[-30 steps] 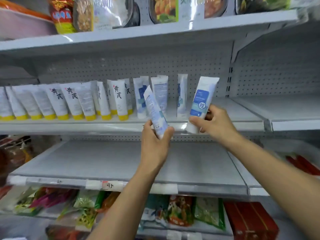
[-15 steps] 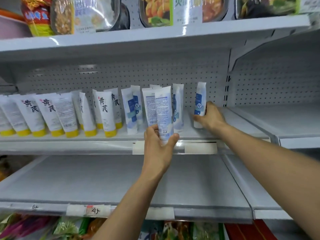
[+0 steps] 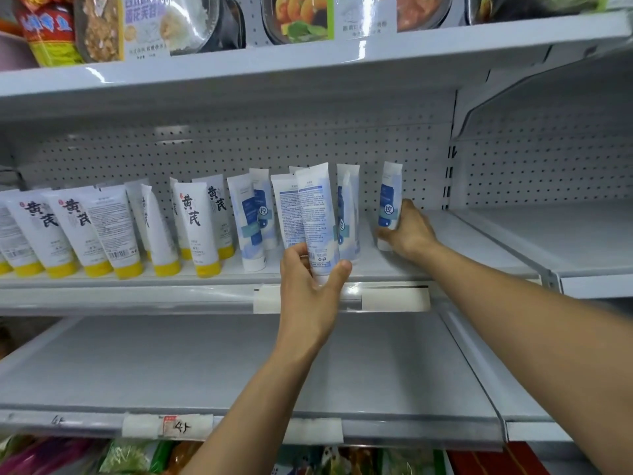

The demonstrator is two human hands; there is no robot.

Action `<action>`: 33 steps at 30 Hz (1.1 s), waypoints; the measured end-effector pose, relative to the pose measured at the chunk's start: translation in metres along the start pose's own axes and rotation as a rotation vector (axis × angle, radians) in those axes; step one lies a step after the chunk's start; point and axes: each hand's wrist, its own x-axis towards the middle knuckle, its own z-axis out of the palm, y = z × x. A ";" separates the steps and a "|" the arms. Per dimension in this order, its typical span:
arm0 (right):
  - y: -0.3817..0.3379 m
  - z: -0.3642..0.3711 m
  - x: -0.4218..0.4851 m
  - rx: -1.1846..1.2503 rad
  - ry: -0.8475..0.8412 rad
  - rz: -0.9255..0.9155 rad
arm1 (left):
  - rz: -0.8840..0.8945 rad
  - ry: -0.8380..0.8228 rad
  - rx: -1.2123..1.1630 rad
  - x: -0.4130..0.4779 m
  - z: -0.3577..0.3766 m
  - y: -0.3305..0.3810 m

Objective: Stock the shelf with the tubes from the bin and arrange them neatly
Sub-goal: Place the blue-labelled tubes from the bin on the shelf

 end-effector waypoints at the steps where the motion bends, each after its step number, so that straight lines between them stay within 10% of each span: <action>1: 0.000 -0.002 -0.002 0.014 -0.028 0.017 | -0.001 0.001 -0.016 -0.001 0.000 0.002; 8: -0.012 -0.030 -0.052 0.149 0.169 -0.093 | 0.019 0.034 -0.066 -0.013 0.002 0.013; 12: -0.037 -0.046 -0.103 0.519 -0.214 -0.237 | 0.045 0.065 -0.002 -0.019 0.014 0.019; 33: -0.006 -0.063 -0.059 0.366 -0.306 -0.172 | 0.056 -0.083 0.318 -0.012 0.005 0.022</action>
